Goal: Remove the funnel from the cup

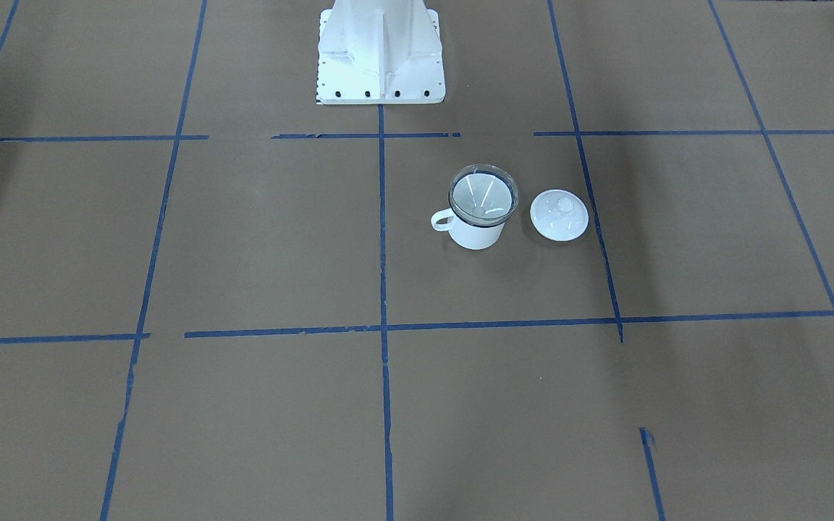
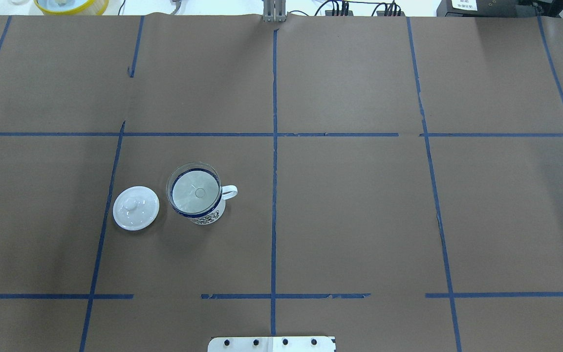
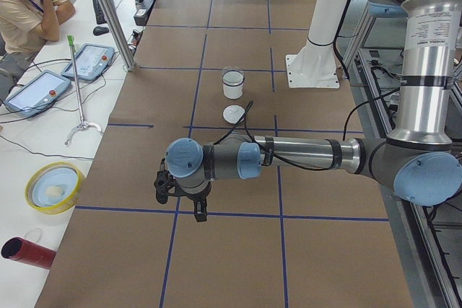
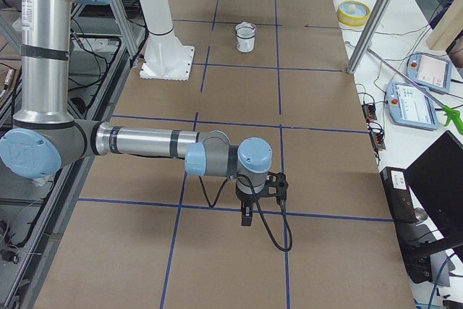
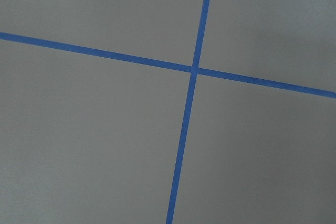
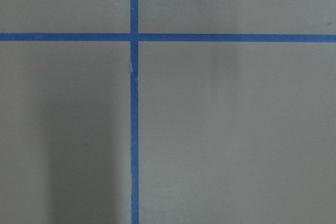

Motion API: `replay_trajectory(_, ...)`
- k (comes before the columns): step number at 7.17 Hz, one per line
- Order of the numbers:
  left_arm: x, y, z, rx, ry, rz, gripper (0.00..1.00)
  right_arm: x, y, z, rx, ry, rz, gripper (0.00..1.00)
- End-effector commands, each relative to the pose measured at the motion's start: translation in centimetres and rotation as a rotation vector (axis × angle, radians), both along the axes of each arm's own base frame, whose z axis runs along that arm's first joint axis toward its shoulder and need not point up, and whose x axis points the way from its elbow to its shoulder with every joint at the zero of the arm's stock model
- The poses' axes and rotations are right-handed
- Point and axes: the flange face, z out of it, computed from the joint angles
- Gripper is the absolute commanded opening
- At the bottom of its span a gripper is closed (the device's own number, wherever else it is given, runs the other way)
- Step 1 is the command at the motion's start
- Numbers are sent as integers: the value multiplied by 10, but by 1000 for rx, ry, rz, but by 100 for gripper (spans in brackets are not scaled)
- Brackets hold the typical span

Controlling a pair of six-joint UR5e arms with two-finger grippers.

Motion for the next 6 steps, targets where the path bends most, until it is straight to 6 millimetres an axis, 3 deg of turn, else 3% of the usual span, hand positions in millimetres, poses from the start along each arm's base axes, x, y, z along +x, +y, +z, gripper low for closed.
replay_trajectory(1,0,-1,0,0,1,1,100,0,0,0,0,0,0,100)
replay_trajectory(4,0,1,-3,26,1,-2,100,0,0,0,0,0,0,100)
replay_trajectory(6,0,10,6,79,-3,-2,100,0,0,0,0,0,0,100)
